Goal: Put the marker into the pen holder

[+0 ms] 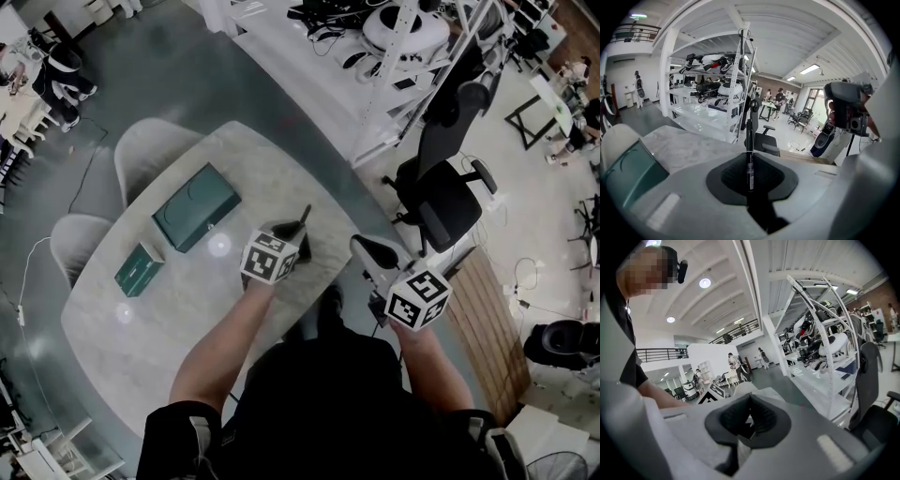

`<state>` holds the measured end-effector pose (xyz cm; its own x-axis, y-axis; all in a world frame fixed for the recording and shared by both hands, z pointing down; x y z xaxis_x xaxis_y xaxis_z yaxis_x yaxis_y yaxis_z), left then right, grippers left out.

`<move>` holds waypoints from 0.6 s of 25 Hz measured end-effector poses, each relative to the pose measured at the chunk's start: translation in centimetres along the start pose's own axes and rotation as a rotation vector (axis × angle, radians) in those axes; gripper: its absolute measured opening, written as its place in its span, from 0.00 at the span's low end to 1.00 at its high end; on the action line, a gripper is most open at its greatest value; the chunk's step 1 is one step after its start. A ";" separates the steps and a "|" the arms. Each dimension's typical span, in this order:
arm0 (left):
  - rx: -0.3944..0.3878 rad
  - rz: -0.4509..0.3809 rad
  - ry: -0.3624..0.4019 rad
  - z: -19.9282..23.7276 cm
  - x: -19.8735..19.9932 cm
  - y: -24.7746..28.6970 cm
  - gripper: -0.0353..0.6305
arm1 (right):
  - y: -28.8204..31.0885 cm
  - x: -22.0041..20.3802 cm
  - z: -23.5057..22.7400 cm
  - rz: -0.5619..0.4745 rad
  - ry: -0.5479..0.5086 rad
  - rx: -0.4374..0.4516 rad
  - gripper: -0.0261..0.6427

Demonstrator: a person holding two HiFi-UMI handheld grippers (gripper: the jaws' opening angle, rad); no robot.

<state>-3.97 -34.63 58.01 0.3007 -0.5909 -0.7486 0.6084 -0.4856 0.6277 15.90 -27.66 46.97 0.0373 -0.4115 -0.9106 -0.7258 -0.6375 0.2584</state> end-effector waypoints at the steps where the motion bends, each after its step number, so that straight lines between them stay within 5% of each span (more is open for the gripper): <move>1: 0.001 -0.010 -0.007 0.1 0.0 0.0 0.13 | 0.0 -0.1 0.0 0.002 0.001 -0.001 0.04; 15: 0.004 0.118 0.130 -0.4 -0.6 1.0 0.13 | -0.1 -0.5 0.2 0.003 0.004 -0.011 0.04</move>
<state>-3.23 -34.54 58.99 0.4623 -0.5556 -0.6911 0.5609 -0.4204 0.7132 15.81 -27.23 47.38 0.0378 -0.4161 -0.9085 -0.7185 -0.6432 0.2646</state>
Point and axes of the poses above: the fingertips, and each gripper's own axes: y forward along the fingers, z to its left, x out of its top, the point moved 8 cm from there along -y, backward along the fingers, and after that the axes turned 2 degrees about -y, right-handed, at the moved point
